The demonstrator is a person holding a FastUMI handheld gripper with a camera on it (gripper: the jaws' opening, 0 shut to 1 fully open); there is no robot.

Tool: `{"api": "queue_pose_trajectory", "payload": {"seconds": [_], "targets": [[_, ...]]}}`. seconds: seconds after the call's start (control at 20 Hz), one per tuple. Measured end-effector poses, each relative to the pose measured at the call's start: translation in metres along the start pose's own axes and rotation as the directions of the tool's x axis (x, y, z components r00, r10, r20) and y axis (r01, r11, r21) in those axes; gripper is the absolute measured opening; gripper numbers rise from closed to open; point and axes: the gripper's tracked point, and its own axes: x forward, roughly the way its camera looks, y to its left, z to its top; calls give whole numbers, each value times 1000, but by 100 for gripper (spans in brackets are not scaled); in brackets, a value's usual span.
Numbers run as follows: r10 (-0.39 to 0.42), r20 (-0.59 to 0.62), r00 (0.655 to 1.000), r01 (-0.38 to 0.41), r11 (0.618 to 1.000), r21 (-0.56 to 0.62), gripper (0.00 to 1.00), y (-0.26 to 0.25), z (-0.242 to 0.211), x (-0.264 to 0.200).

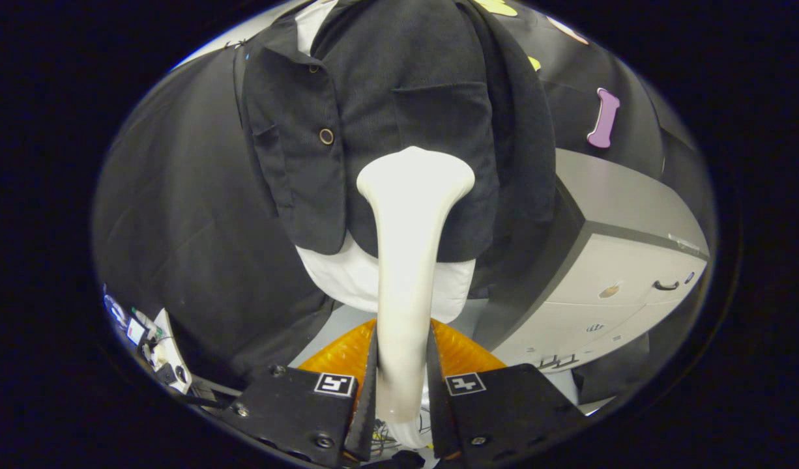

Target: Iron the clothes twice with a garment steamer, once on the left side and once on the right side.

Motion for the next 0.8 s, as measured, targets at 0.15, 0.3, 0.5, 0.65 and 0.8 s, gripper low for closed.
{"api": "queue_pose_trajectory", "payload": {"seconds": [0.15, 0.3, 0.5, 0.65, 0.8], "targets": [[11, 20, 1000, -11, 1000, 3, 37, 6, 5, -10], [22, 64, 998, -23, 1000, 5, 37, 13, 21, -30], [26, 176, 984, -21, 999, -30, 37, 20, 60, -71], [50, 244, 969, -41, 998, -41, 37, 33, 90, -104], [70, 309, 948, -56, 997, -54, 37, 47, 120, -129]]}}
